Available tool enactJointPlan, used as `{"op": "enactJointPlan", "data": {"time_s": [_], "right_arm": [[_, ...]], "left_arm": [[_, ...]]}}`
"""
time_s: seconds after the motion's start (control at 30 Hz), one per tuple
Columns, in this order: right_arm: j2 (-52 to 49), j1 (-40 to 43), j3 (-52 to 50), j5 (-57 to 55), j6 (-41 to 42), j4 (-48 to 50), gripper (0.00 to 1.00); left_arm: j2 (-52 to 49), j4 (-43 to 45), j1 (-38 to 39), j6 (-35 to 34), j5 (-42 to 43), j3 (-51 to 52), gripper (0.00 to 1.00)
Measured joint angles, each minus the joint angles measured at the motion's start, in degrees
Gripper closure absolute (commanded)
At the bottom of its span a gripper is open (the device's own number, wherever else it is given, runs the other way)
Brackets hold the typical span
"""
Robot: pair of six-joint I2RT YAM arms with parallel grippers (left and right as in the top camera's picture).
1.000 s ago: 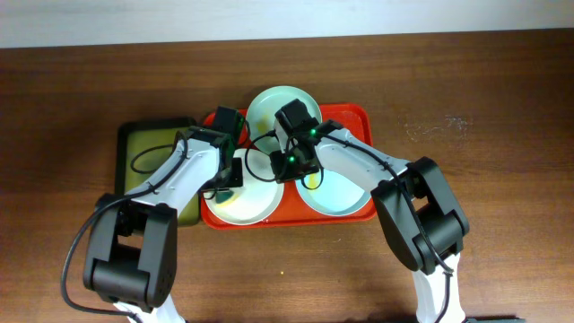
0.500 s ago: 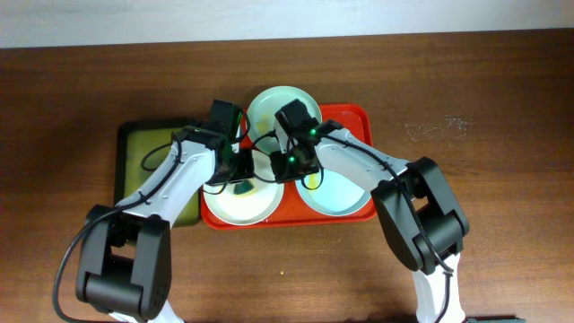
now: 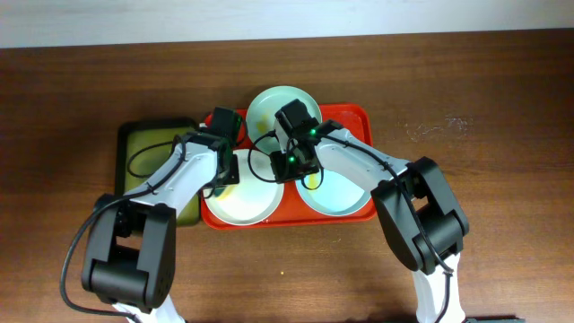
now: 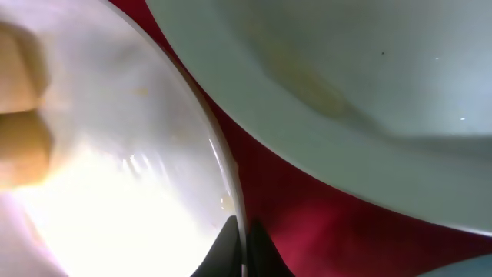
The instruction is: Clean dirty plates on tray and stack at the side
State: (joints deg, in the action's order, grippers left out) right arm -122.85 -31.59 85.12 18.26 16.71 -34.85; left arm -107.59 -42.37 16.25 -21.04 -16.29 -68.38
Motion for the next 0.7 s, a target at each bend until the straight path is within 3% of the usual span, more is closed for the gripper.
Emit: {"op": "enactJointPlan", "data": {"time_s": [0.23, 0.5, 0.7], "right_arm": [[0.00, -0.11, 0.00, 0.20, -0.02, 0.02, 0.96], [0.00, -0.11, 0.00, 0.20, -0.02, 0.00, 0.96], [0.00, -0.11, -0.02, 0.20, -0.02, 0.02, 0.96]], "left_arm": [[0.20, -3.87, 0.11, 0.00, -2.25, -1.40, 1.00], [5.60, -4.24, -0.37, 0.00, 14.34, -1.57, 1.00], [5.62, 4.94, -0.37, 0.00, 18.08, 7.72, 1.00]]}}
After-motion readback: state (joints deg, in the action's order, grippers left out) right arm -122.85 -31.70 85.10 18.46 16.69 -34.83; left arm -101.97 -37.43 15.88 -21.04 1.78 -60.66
